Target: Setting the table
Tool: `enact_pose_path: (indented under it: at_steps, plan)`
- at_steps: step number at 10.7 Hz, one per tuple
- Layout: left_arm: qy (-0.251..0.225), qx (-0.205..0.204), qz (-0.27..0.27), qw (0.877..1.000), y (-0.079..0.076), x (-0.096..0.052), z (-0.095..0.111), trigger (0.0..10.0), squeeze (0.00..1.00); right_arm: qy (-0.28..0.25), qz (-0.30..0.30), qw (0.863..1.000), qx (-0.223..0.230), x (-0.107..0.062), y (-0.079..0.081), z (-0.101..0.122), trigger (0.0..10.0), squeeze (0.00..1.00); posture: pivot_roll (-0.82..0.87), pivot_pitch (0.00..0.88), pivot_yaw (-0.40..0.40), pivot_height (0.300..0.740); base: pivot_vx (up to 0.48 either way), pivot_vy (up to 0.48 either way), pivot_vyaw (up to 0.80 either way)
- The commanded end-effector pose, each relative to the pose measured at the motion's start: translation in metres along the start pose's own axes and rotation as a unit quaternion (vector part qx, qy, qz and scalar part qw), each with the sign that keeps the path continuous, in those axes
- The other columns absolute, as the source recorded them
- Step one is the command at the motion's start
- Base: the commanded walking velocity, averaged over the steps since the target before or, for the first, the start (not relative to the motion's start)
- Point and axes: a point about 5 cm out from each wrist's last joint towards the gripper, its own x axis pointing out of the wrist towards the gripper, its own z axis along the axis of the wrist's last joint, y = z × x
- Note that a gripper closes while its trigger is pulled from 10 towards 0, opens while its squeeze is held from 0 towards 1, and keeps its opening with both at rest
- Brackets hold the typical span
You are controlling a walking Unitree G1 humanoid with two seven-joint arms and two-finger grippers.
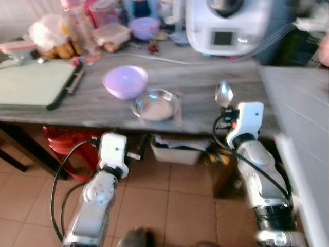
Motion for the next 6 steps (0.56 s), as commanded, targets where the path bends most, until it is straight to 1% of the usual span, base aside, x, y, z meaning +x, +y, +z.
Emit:
enact_pose_path:
  at_steps: [1, 2, 3, 4, 5, 6]
  plan:
    - [-0.004, -0.003, 0.005, 1.000, 0.002, 0.000, 0.003, 10.0, 0.00, -0.003, -0.018, 1.000, -0.001, 0.000, -0.010, 0.002, 0.0, 0.00, -0.05, 0.065, 0.062, 0.740, 0.480, 0.000, 0.00]
    - [-0.006, -0.009, 0.031, 0.999, 0.009, -0.003, 0.003, 10.0, 0.00, -0.002, -0.022, 1.000, 0.000, 0.002, -0.012, 0.002, 0.0, 0.00, -0.05, 0.068, 0.062, 0.740, 0.000, 0.000, 0.00]
    - [-0.008, 0.003, 0.046, 0.999, 0.014, -0.005, 0.003, 10.0, 0.00, -0.002, -0.025, 1.000, 0.002, 0.004, -0.013, 0.002, 0.0, 0.00, -0.04, 0.071, 0.063, 0.740, 0.000, 0.000, 0.00]
    - [-0.004, 0.008, 0.070, 0.998, 0.022, -0.007, 0.002, 10.0, 0.00, -0.001, -0.030, 1.000, 0.007, 0.006, -0.013, 0.002, 0.0, 0.00, -0.04, 0.076, 0.064, 0.740, 0.000, 0.000, 0.00]
    - [-0.002, 0.019, 0.104, 0.994, 0.035, -0.010, 0.003, 10.0, 0.00, 0.002, -0.039, 0.999, 0.019, 0.008, -0.014, 0.001, 0.0, 0.00, -0.03, 0.086, 0.065, 0.740, 0.000, 0.000, 0.00]
    - [0.005, 0.014, 0.126, 0.992, 0.043, -0.015, 0.002, 10.0, 0.00, 0.009, -0.047, 0.998, 0.033, 0.011, -0.015, -0.001, 0.0, 0.00, -0.03, 0.092, 0.067, 0.740, 0.000, 0.000, 0.00]
